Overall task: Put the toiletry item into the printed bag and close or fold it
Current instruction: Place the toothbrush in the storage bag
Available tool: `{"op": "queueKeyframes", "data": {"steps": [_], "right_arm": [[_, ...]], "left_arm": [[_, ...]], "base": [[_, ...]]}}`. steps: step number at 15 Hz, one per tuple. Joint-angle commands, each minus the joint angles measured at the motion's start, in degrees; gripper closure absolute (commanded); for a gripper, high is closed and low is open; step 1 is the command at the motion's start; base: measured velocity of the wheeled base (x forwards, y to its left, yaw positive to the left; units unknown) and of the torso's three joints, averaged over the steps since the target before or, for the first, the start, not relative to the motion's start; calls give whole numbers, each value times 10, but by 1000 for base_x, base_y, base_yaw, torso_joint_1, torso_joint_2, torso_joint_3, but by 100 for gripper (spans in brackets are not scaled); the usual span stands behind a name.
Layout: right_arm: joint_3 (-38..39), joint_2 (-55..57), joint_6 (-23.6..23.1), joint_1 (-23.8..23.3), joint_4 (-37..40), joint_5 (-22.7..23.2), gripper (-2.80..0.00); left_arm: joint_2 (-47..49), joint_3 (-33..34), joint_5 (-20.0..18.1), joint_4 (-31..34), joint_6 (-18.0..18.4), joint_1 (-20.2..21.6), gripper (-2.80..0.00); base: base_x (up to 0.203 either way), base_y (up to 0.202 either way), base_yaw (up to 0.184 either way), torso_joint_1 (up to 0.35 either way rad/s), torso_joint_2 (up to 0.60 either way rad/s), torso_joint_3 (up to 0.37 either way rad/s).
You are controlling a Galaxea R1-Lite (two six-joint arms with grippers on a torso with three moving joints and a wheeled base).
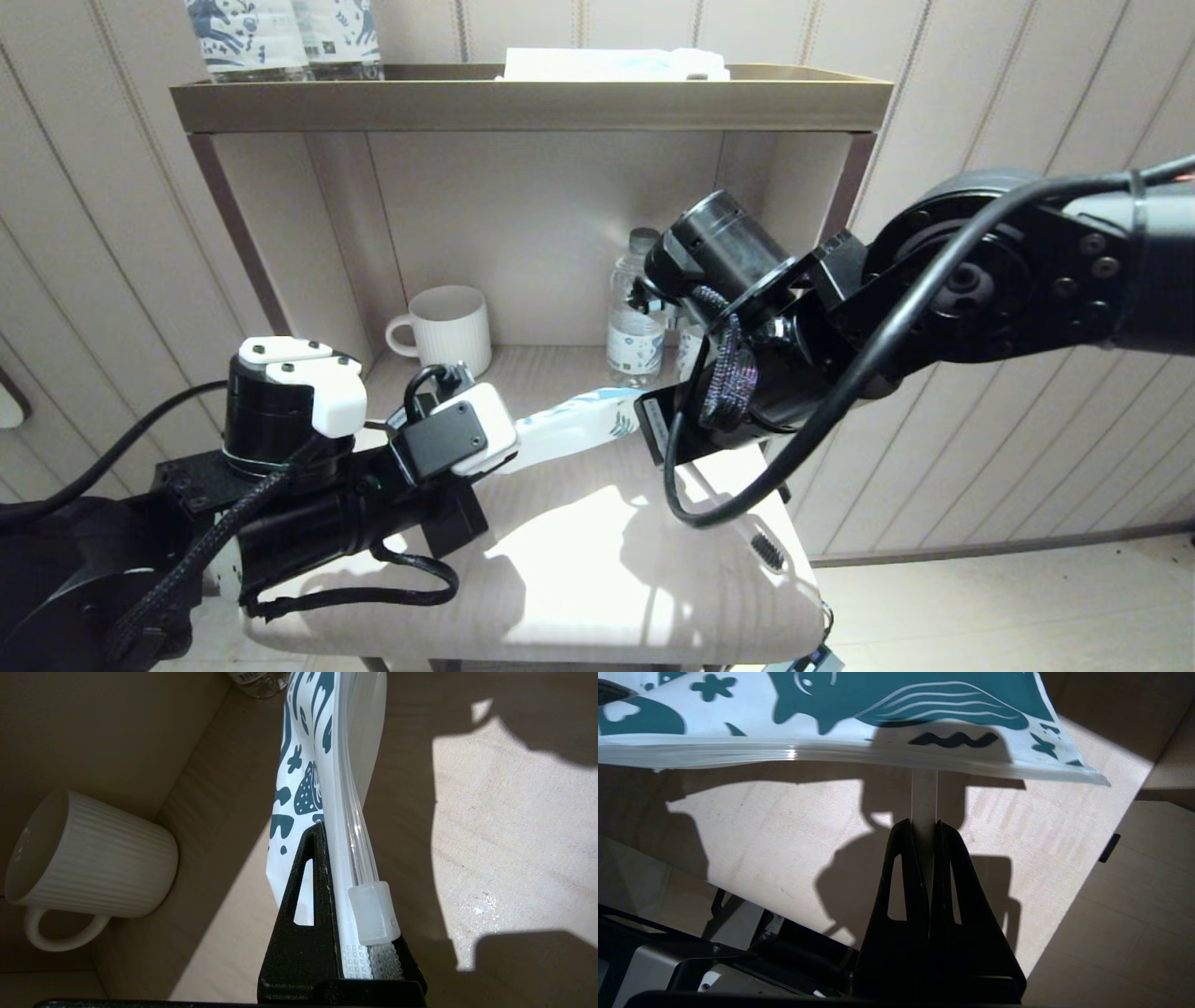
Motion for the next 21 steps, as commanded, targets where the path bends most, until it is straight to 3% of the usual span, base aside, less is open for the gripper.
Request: {"op": "queueKeyframes", "data": {"steps": [1, 6, 13, 21], "right_arm": [[-12, 15, 1, 13, 2, -1, 0], [-25, 16, 3, 3, 4, -20, 0], [52, -26, 3, -54, 2, -55, 0], [10, 17, 3, -67, -38, -54, 0]], "left_arm": [[3, 0, 0, -3, 2, -3, 0], [2, 1, 1, -3, 2, -6, 0], [-6, -7, 0, -2, 1, -5, 0], [-5, -8, 1, 0, 1, -6, 0]], "base": [[0, 0, 0, 0, 0, 0], [0, 0, 0, 0, 0, 0], [0, 0, 0, 0, 0, 0], [0, 0, 0, 0, 0, 0]]}}
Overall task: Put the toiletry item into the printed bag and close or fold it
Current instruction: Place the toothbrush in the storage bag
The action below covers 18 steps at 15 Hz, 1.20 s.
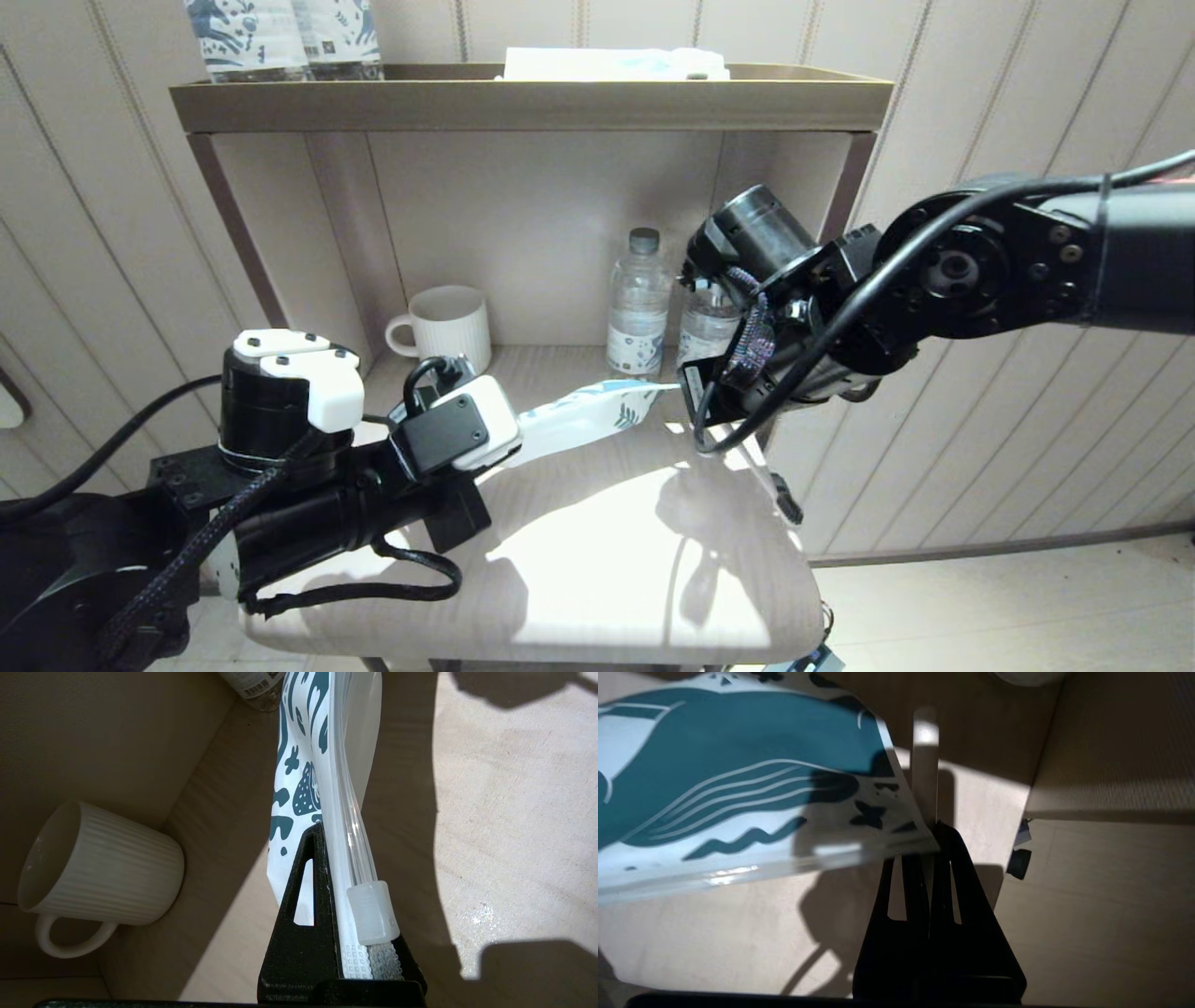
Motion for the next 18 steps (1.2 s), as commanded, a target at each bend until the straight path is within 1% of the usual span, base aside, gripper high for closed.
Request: {"op": "queueKeyframes", "data": {"steps": [1, 4, 13, 15, 16, 17, 18], "right_arm": [[-3, 15, 0, 1, -13, 0, 0], [-3, 13, 0, 10, -25, 3, 0], [-40, 37, -1, 69, -28, 0, 0], [-36, 34, -1, 74, -27, -3, 0], [-25, 27, 0, 72, -26, -5, 0], [-11, 13, 0, 70, -26, -8, 0], [5, -5, 0, 66, -27, -11, 0]], "left_arm": [[0, -1, 0, -2, 2, 0, 0], [1, -11, -1, 15, 2, 0, 0], [6, -12, -1, 16, 2, -1, 0], [0, -12, -1, 17, 2, -1, 0], [-6, -14, -2, 25, -9, 0, 0], [-16, -20, -4, 46, -29, 1, 0], [-28, -30, -15, 90, -48, 2, 0]], "base": [[0, 0, 0, 0, 0, 0], [0, 0, 0, 0, 0, 0], [0, 0, 0, 0, 0, 0], [0, 0, 0, 0, 0, 0], [0, 0, 0, 0, 0, 0], [0, 0, 0, 0, 0, 0], [0, 0, 0, 0, 0, 0]]}}
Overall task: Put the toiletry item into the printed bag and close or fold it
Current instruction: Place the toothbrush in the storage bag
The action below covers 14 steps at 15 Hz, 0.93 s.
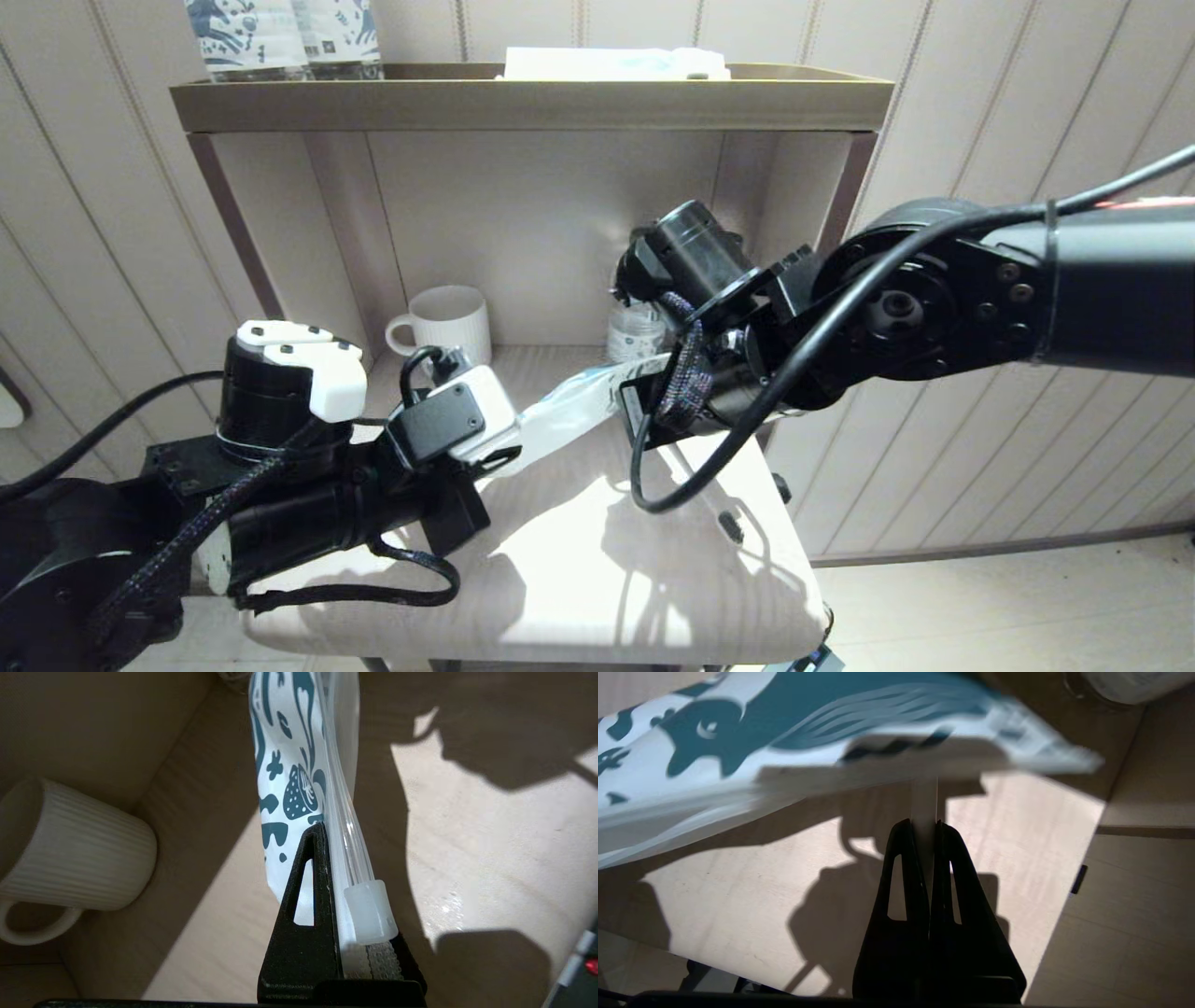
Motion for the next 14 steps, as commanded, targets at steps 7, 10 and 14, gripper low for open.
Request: {"op": "queueKeyframes", "data": {"steps": [7, 10, 14], "right_arm": [[65, -73, 1, -59, 1, -23, 0], [59, -54, 2, -60, -4, -20, 0], [34, -3, 2, -58, -51, -18, 0]], "left_arm": [[-67, -74, -124, 196, -41, 69, 0], [-63, -78, -139, 196, -41, 71, 0], [-59, -77, -139, 196, -41, 71, 0]], "base": [[0, 0, 0, 0, 0, 0], [0, 0, 0, 0, 0, 0], [0, 0, 0, 0, 0, 0]]}}
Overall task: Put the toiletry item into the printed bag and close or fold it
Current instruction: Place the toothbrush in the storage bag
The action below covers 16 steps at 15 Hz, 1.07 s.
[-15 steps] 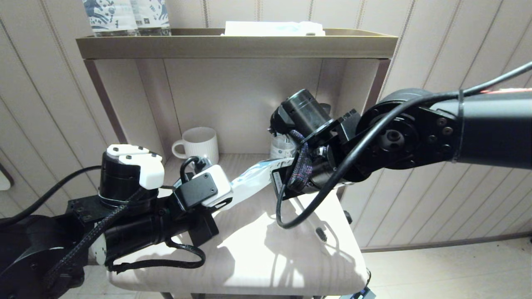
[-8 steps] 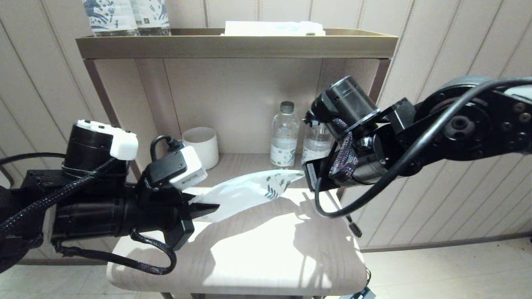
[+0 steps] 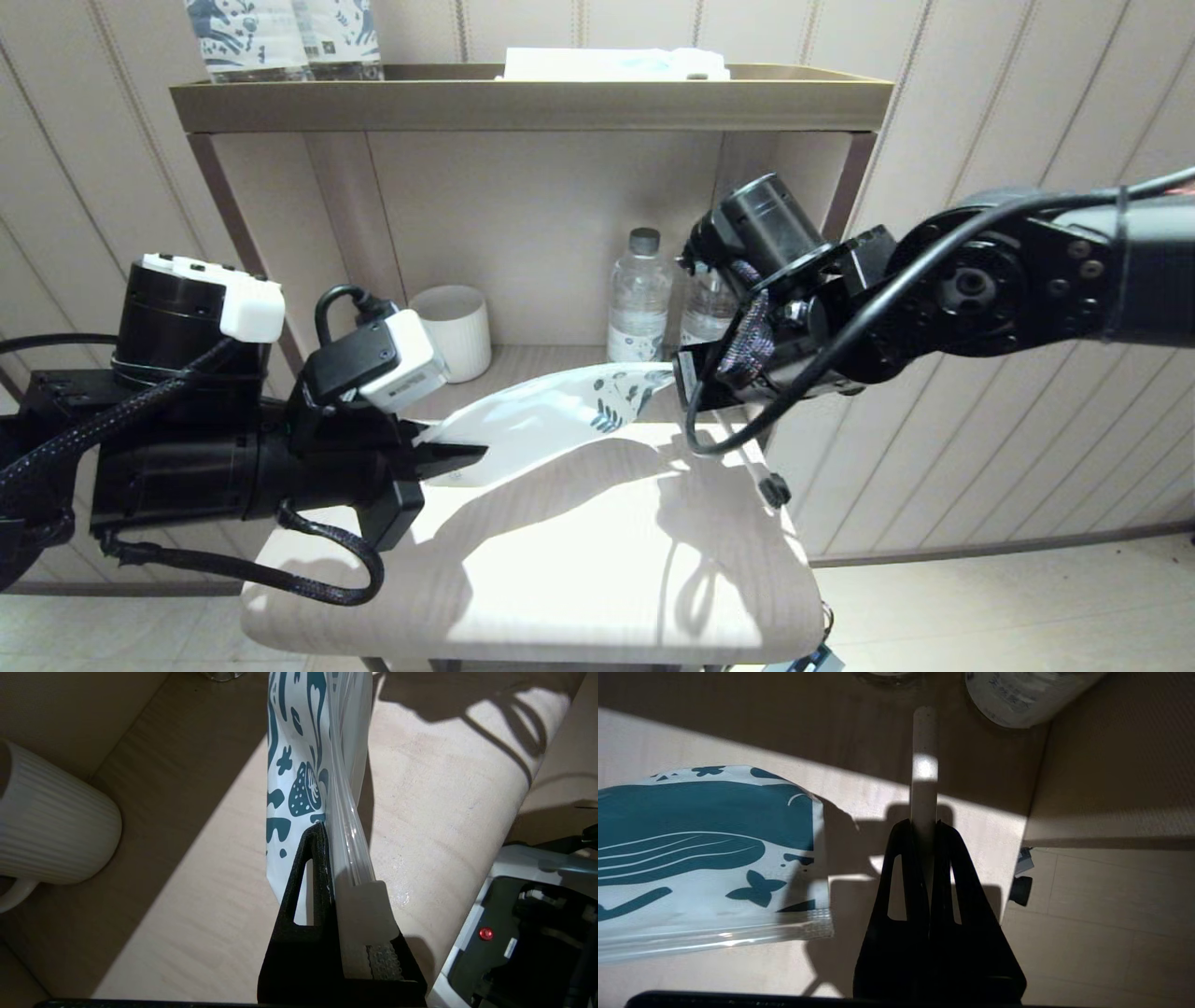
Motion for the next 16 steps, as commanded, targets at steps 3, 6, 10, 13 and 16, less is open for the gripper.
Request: {"op": "queueKeyframes", "data": {"steps": [3, 6, 10, 13, 16], "right_arm": [[-10, 48, 4, 5, -54, -4, 0], [4, 50, 9, 8, -108, -4, 0], [106, 17, 11, 16, -258, -4, 0], [174, -7, -5, 22, -381, -5, 0], [188, -13, -14, 28, -417, 2, 0]], "left_arm": [[3, 0, -16, -1, 1, 0, 0], [7, -5, -28, 0, 0, 3, 0], [13, -15, -79, 18, -29, 13, 0], [14, -16, -98, 27, -32, 25, 0], [26, -25, -129, 30, -32, 38, 0]], "base": [[0, 0, 0, 0, 0, 0], [0, 0, 0, 0, 0, 0], [0, 0, 0, 0, 0, 0], [0, 0, 0, 0, 0, 0], [0, 0, 0, 0, 0, 0]]}}
